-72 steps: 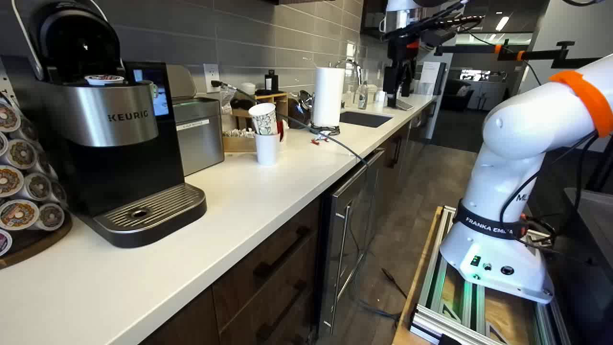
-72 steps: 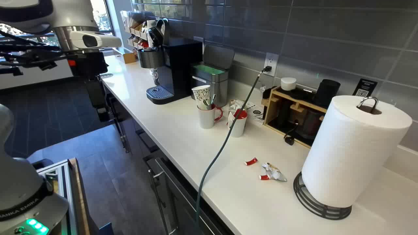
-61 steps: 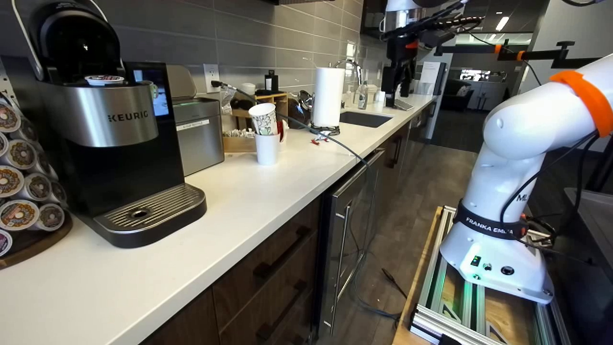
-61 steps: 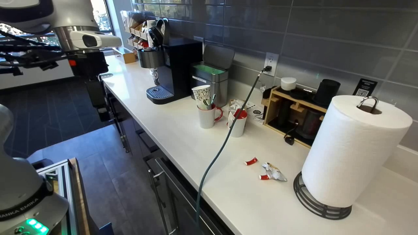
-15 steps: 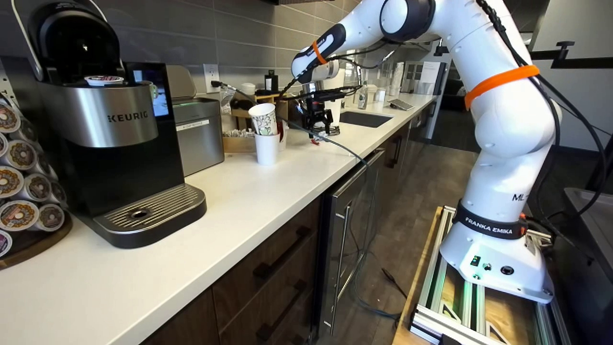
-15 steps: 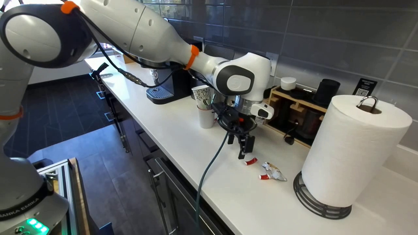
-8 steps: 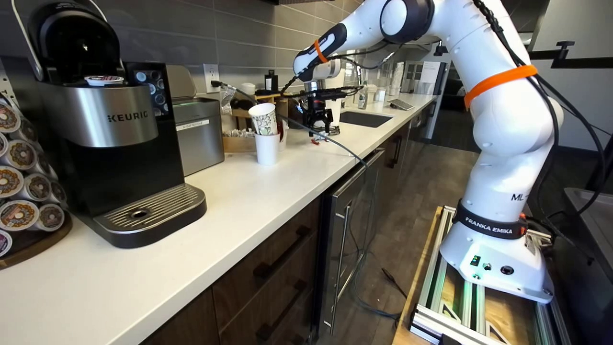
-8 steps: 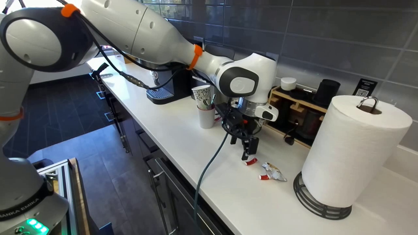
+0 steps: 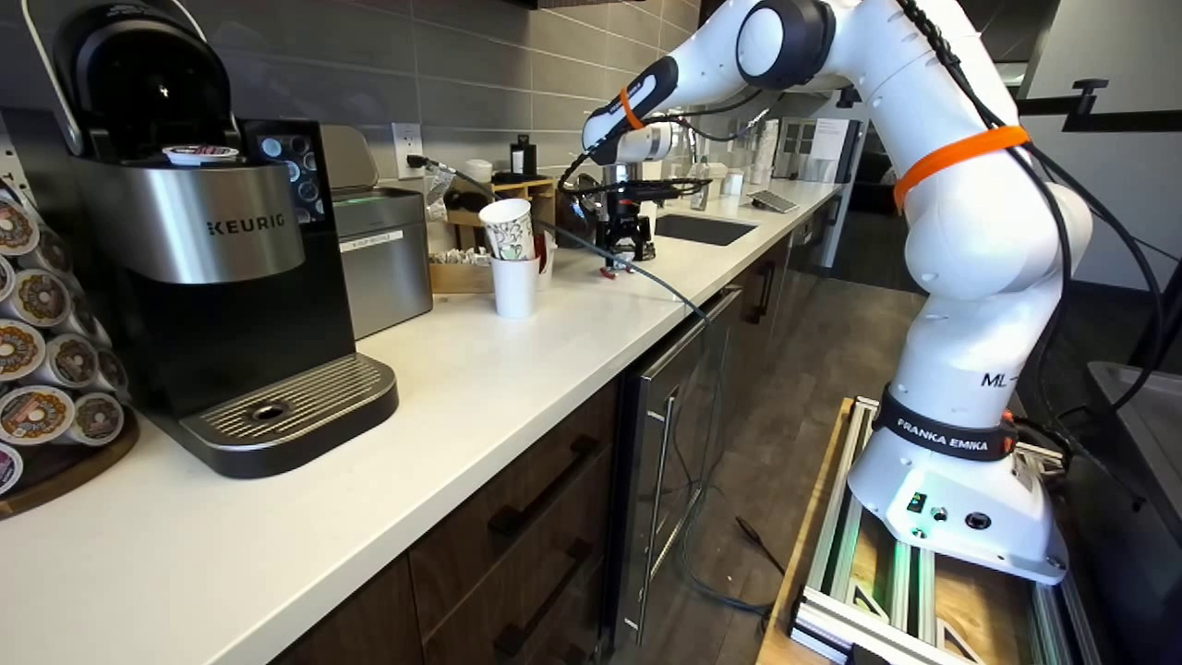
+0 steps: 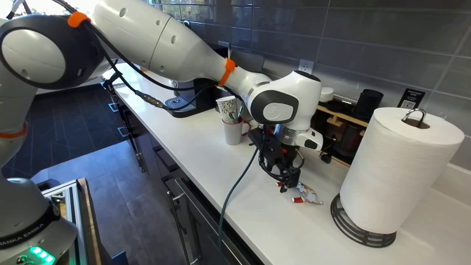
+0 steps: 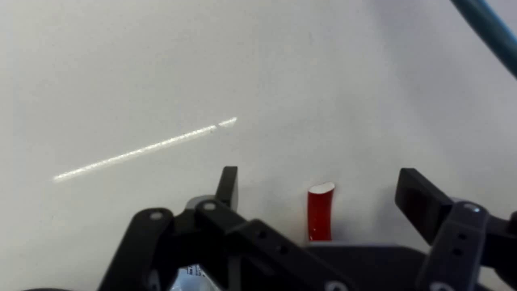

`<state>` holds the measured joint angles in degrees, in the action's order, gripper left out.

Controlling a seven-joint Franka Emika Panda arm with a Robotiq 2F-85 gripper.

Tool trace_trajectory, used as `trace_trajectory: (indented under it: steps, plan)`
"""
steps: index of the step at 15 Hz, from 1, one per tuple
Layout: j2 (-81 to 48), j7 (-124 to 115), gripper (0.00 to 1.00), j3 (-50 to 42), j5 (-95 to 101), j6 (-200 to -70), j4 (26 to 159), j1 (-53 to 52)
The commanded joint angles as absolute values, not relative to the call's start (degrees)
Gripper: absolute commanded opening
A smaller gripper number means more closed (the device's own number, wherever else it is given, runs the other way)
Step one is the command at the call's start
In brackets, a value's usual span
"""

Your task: Place one red piece inside the broken mug.

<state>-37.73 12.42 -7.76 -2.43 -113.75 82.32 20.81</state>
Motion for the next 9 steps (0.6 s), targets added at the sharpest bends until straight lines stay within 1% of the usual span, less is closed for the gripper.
trace_trajectory:
  steps: [1, 3, 5, 6, 7, 8, 9]
  plan:
    - [-38.29, 14.54, 1.0, -7.09, -2.6, -115.65, 82.23, 20.63]
    - [-39.09, 14.77, 1.0, -6.76, -2.53, -115.16, 81.66, 20.31]
    - [-39.8, 14.51, 0.91, -6.5, -2.59, -115.79, 81.58, 19.97]
    - [-40.38, 14.16, 0.79, -6.37, -2.79, -115.83, 81.24, 19.89]
    - [-41.11, 13.64, 0.82, -6.23, -3.08, -115.74, 80.71, 19.89]
    - [-41.93, 13.46, 0.77, -5.99, -3.6, -115.31, 79.91, 20.12]
    - [-42.62, 13.17, 0.68, -5.87, -4.02, -115.19, 79.29, 20.28]
